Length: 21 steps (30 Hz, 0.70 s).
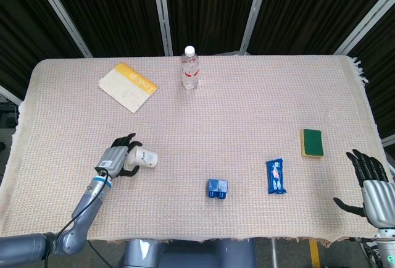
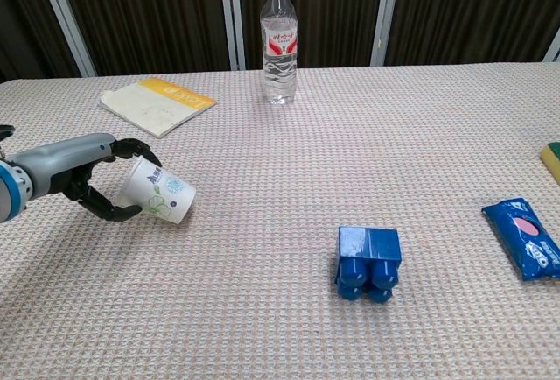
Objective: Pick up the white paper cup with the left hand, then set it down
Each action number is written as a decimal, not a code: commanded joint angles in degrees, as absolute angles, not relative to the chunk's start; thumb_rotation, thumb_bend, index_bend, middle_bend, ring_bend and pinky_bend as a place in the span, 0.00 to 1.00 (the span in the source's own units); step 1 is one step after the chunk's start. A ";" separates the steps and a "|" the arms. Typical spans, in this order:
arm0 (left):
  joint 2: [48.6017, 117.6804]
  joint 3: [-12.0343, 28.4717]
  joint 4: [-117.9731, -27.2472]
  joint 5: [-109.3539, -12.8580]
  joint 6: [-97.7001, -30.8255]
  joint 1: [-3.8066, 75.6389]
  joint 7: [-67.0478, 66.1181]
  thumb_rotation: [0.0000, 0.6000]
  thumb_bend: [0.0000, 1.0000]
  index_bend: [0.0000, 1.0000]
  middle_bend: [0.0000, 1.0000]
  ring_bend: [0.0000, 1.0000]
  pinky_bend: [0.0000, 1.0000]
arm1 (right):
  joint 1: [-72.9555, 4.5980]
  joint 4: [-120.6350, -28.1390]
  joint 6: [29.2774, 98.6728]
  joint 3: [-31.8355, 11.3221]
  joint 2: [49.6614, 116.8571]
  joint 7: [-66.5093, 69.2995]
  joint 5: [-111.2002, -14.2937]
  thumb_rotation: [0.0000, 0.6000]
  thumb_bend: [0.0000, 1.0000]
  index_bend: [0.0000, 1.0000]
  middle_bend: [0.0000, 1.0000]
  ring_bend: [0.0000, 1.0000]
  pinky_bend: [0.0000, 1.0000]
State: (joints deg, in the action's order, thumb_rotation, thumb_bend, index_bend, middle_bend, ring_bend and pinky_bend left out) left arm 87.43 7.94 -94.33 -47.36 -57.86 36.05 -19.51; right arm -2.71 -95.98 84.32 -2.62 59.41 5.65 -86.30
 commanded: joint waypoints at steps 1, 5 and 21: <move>84.60 8.17 -96.03 -46.69 -56.75 36.60 -20.31 1.00 0.22 0.08 0.00 0.00 0.00 | -2.71 -96.05 84.30 -2.52 59.52 5.38 -86.40 1.00 0.04 0.00 0.00 0.00 0.00; 83.54 8.40 -97.35 -45.19 -56.55 37.90 -22.73 1.00 0.21 0.07 0.00 0.00 0.00 | -2.66 -96.13 84.38 -2.47 59.53 5.23 -86.50 1.00 0.04 0.00 0.00 0.00 0.00; 88.48 5.80 -98.06 -34.41 -64.10 47.74 -47.89 1.00 0.20 0.21 0.00 0.00 0.00 | -2.67 -96.04 84.36 -2.56 59.31 5.88 -86.43 1.00 0.04 0.00 0.00 0.00 0.00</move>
State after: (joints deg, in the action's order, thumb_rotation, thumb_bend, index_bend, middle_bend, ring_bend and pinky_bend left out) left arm 86.59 6.57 -98.40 -36.28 -61.75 45.84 -44.71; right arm -2.67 -96.05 84.35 -2.56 59.31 5.87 -86.39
